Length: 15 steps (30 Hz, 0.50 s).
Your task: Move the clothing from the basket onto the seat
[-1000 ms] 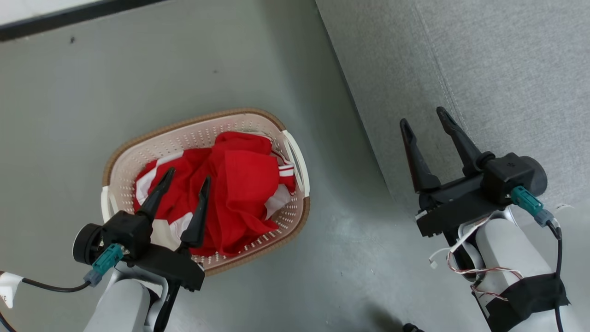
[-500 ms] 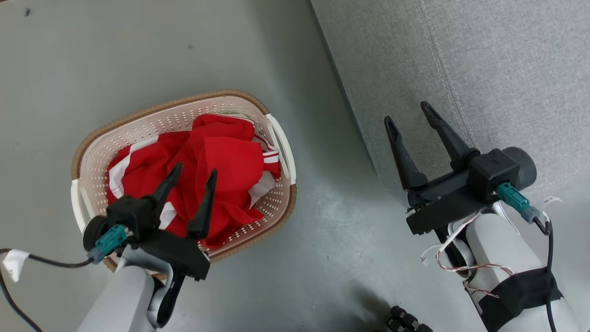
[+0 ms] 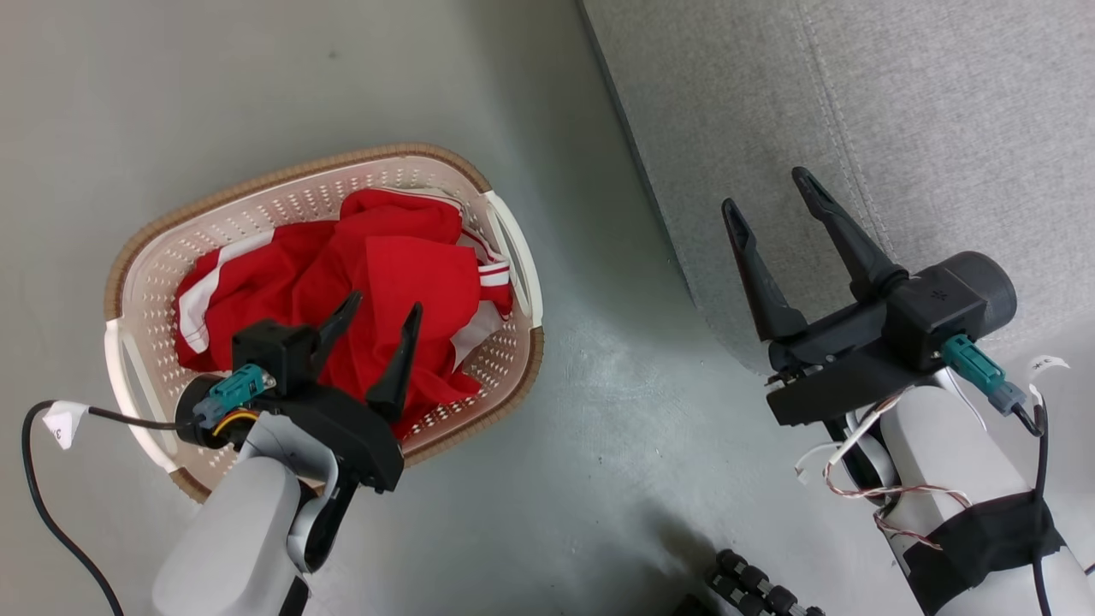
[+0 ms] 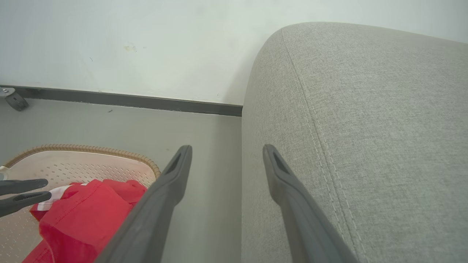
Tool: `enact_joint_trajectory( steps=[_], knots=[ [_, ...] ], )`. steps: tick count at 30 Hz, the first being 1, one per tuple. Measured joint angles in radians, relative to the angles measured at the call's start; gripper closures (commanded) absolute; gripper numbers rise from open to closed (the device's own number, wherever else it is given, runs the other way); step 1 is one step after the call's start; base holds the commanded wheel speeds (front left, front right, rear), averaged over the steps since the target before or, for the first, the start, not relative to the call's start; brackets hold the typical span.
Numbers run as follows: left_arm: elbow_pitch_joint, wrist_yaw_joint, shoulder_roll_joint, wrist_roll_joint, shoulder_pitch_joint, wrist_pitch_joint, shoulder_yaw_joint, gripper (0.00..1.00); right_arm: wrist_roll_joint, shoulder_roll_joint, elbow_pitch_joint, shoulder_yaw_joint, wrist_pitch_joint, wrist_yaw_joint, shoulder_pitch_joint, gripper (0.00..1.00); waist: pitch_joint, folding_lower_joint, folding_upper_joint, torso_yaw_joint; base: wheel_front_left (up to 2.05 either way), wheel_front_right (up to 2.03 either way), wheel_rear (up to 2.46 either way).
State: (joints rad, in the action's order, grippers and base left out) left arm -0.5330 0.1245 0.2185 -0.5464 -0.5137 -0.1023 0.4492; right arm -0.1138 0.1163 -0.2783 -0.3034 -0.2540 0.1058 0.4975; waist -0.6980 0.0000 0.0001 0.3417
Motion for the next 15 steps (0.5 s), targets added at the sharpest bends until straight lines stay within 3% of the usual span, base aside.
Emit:
enact_joint_trajectory(
  steps=[15],
  knots=[
    [-0.083, 0.0, -0.008, -0.026, -0.091, 0.032, -0.002, 0.0, 0.008, 0.014, 0.058, 0.014, -0.003, 0.0, -0.025, 0.0, -0.08, 0.0001, 0.0, -0.015, 0.0, 0.0, 0.0]
  ],
)
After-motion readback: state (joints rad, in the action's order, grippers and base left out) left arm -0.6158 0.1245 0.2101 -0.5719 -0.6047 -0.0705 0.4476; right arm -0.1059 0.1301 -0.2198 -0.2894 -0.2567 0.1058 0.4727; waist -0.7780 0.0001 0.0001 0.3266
